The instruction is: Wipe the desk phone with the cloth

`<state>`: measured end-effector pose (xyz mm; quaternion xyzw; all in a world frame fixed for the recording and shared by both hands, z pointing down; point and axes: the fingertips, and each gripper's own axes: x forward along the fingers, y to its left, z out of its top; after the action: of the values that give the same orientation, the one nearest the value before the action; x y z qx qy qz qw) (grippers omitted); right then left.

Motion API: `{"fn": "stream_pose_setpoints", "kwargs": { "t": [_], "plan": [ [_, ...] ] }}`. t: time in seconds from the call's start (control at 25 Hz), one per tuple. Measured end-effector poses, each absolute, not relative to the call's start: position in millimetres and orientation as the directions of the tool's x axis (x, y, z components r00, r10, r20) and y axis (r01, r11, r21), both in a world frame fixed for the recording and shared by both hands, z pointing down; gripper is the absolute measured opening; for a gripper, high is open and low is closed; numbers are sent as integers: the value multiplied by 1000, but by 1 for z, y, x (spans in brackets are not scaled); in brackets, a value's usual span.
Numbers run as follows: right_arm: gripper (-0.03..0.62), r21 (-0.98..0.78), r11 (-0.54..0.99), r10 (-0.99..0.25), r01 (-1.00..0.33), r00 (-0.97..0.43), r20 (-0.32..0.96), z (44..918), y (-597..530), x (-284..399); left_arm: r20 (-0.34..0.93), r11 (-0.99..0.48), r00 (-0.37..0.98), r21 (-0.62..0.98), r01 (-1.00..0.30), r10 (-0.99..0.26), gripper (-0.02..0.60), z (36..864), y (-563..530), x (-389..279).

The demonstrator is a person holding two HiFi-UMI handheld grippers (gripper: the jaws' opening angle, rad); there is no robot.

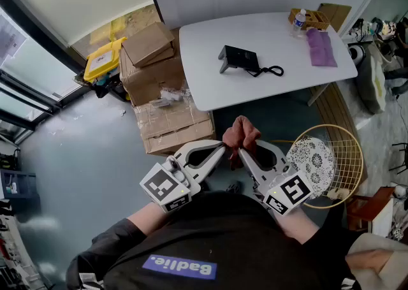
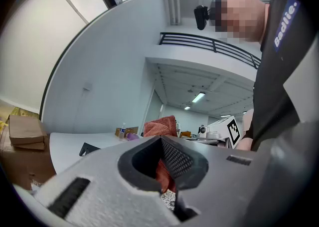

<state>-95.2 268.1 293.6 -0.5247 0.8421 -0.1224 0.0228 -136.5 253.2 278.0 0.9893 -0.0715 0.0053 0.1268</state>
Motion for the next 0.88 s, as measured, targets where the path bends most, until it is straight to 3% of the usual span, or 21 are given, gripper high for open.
{"fn": "stream_pose_setpoints", "kwargs": {
  "t": [0.88],
  "plan": [
    [69, -253, 508, -836, -823, -542, 87, 311, 262, -61, 44, -936, 965, 236, -260, -257, 9, 286, 247, -107]
  ]
}}
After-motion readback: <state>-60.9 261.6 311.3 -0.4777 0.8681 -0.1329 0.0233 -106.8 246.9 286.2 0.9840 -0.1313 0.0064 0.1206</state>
